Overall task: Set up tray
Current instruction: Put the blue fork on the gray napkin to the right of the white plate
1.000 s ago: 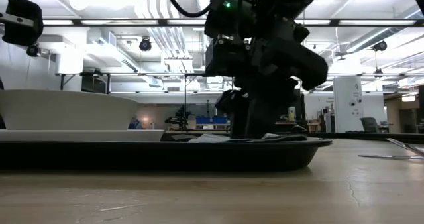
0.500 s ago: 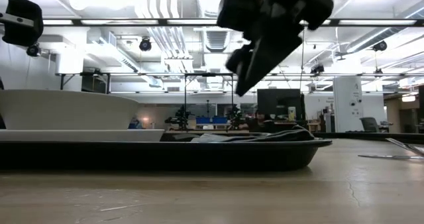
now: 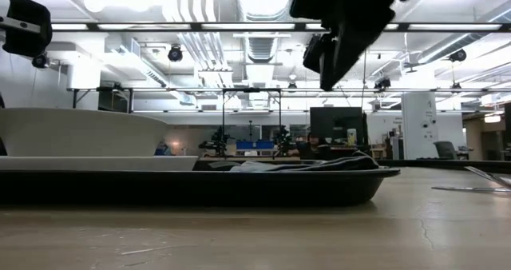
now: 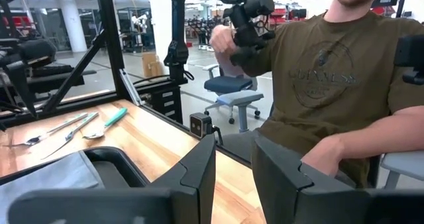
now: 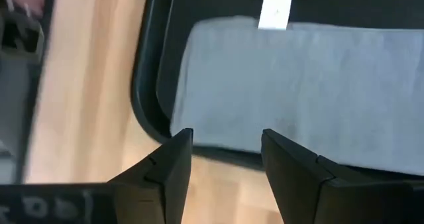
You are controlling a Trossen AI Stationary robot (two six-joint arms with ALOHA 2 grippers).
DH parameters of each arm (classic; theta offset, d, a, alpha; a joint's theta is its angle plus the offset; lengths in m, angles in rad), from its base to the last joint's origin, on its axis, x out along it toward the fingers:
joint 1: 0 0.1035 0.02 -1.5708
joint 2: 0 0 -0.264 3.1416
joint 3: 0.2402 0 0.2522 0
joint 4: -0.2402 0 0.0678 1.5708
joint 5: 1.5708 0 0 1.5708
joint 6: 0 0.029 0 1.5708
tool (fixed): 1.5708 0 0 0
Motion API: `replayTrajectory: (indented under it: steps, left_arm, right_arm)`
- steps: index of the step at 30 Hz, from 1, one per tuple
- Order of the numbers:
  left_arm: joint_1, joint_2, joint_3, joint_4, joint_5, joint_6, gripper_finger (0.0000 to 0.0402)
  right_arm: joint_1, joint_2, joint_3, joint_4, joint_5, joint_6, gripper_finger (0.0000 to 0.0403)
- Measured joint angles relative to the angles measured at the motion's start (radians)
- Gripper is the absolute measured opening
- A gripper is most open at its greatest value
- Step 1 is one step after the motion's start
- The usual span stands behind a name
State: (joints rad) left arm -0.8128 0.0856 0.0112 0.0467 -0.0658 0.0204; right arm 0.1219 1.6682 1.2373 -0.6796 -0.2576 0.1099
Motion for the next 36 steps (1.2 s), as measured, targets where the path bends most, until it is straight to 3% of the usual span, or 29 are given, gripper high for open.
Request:
replayTrajectory:
  steps: [6, 12, 17, 20, 25, 32, 36]
  left_arm:
    - [0.000, 0.000, 0.000, -0.005, 0.000, 0.000, 0.0079]
    - [0.000, 0.000, 0.000, -0.009, 0.000, 0.000, 0.0079]
    - [0.000, 0.000, 0.000, -0.010, 0.000, 0.000, 0.0079]
    - [0.000, 0.000, 0.000, -0.010, 0.000, 0.000, 0.0079]
    - [0.000, 0.000, 0.000, -0.012, 0.000, 0.000, 0.0079]
    - [0.000, 0.000, 0.000, -0.013, 0.000, 0.000, 0.0079]
    - [0.000, 0.001, 0.000, -0.013, 0.000, 0.000, 0.0079]
  right_arm:
    - [0.007, 0.000, -0.002, -0.031, 0.001, 0.282, 0.0167]
    - [0.095, 0.001, -0.010, -0.275, 0.236, 0.520, 0.0167]
    - [0.156, -0.004, -0.051, -0.290, 0.199, 0.657, 0.0167]
    - [0.164, -0.007, -0.112, -0.194, 0.110, 0.716, 0.0167]
    - [0.168, -0.039, -0.234, -0.068, 0.073, 0.781, 0.0167]
    - [0.174, -0.194, -0.368, -0.012, 0.076, 0.887, 0.0167]
    - [0.239, -0.330, -0.440, -0.131, 0.208, 1.124, 0.0166]
